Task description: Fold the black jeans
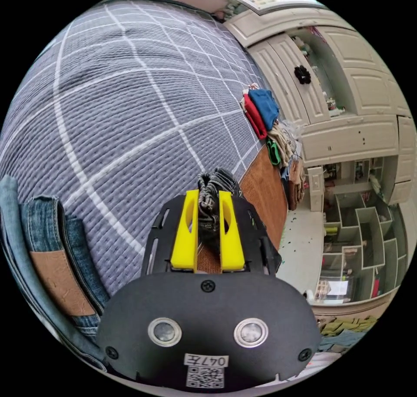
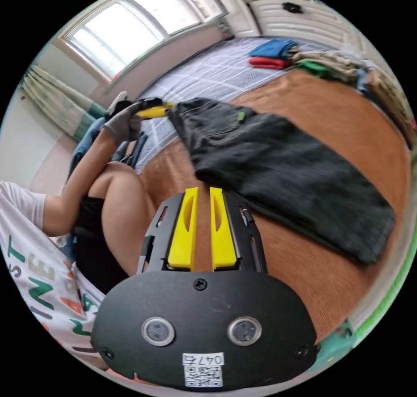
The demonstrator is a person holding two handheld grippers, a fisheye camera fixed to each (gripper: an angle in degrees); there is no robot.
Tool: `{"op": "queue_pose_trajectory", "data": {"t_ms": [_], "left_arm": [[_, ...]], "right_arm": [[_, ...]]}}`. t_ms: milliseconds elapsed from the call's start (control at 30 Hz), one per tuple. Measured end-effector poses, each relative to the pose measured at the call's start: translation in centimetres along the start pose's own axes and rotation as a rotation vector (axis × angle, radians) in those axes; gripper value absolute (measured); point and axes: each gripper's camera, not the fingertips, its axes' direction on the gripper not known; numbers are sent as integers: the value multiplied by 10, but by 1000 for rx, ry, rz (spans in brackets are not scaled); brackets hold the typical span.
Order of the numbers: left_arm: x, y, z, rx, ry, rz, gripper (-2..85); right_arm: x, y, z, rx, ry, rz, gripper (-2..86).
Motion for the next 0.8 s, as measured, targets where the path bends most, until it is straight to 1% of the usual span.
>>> {"op": "queue_pose_trajectory", "data": {"t_ms": [67,100,133,167,200,267,300,367,433,500,533,567,600,633,700,767,800], "left_arm": [[1,7,-13,53,-1,-29,40],[6,9,-18,78,-8,-20,28],[22,14,-29,139,-4,33,3],[45,18,-36,172,10,113,-2],[58,19,-37,171,13,164,-5],[116,28,-24,100,19,394,-8],[128,32,-19,83,13,435,-9],[162,43,8,15,-21,538,-10],[178,49,26,-38,-36,583,-10],[191,56,43,-100,-4,634,-10],[201,62,56,-155,42,672,-10],[213,70,71,-216,85,714,-10],[219,75,79,-245,93,734,-10],[231,85,96,-295,66,769,-10],[243,97,123,-351,-97,789,-10],[241,104,155,-407,-363,771,-10],[238,104,160,-424,-393,759,-10]], "right_arm": [[29,41,-52,101,222,117,8],[39,53,-64,126,274,166,7],[62,75,-88,163,358,271,10],[85,96,-109,187,419,386,16],[95,106,-119,202,443,441,22],[128,140,-145,257,500,603,45],[134,146,-148,266,496,635,51],[157,161,-147,309,427,707,60],[172,165,-138,327,360,739,62],[186,164,-125,314,290,774,55],[191,164,-118,304,275,820,43],[189,165,-118,313,307,842,27],[189,164,-119,322,292,830,19],[189,164,-120,333,235,821,12],[186,164,-128,339,211,796,5],[173,166,-150,371,204,748,-2],[169,168,-156,387,200,740,-3]]}}
